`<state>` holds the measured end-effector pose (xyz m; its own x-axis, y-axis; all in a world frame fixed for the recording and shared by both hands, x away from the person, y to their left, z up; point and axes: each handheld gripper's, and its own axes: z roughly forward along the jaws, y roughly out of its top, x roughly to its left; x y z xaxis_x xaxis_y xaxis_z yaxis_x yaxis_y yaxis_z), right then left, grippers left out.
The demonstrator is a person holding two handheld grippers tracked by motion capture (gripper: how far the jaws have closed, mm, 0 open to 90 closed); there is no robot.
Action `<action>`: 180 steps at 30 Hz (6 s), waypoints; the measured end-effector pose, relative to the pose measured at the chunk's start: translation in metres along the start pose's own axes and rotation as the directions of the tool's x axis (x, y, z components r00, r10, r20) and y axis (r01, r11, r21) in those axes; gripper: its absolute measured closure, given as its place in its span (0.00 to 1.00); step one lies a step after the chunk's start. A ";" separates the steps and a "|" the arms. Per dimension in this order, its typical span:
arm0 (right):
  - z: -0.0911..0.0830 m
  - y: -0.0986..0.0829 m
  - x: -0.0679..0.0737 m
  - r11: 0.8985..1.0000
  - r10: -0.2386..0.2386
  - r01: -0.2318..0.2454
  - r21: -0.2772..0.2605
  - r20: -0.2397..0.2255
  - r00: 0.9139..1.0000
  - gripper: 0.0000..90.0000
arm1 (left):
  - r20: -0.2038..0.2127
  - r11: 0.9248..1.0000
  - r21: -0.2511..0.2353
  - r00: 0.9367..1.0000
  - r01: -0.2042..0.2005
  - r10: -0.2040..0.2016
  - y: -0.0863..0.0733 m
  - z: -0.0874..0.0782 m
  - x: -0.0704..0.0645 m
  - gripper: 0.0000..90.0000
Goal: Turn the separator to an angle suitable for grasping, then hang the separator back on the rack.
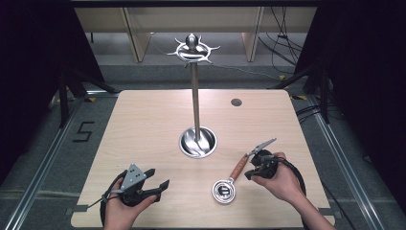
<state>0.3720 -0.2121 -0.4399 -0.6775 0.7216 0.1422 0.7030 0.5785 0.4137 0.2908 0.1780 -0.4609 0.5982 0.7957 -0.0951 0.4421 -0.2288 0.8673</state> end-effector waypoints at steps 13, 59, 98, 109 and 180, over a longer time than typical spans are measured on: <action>0.027 0.050 -0.013 0.997 -0.077 0.077 0.012 0.058 0.995 0.99 | -0.001 1.000 0.017 1.000 -0.001 0.001 -0.001 0.001 0.001 0.37; 0.030 0.021 -0.036 0.921 0.098 -0.126 0.369 0.093 0.991 1.00 | 0.009 1.000 0.022 1.000 -0.007 0.006 -0.001 0.001 0.000 0.37; 0.044 0.063 -0.028 0.917 0.368 -0.378 0.124 0.102 0.924 0.58 | 0.008 1.000 0.012 1.000 0.009 -0.009 0.000 -0.002 0.001 0.37; 0.052 0.064 -0.021 0.889 0.414 -0.430 0.159 0.126 0.902 0.51 | 0.008 1.000 0.009 1.000 0.009 -0.009 -0.001 -0.001 0.001 0.37; 0.045 0.058 -0.007 0.967 0.155 -0.179 0.182 0.139 0.978 0.76 | 0.007 1.000 0.020 1.000 0.008 -0.008 -0.002 -0.001 0.002 0.37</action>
<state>0.4274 -0.1661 -0.4575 -0.5237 0.8483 0.0785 0.8404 0.4994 0.2104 0.2902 0.1804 -0.4621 0.5994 0.7935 -0.1057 0.4600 -0.2334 0.8567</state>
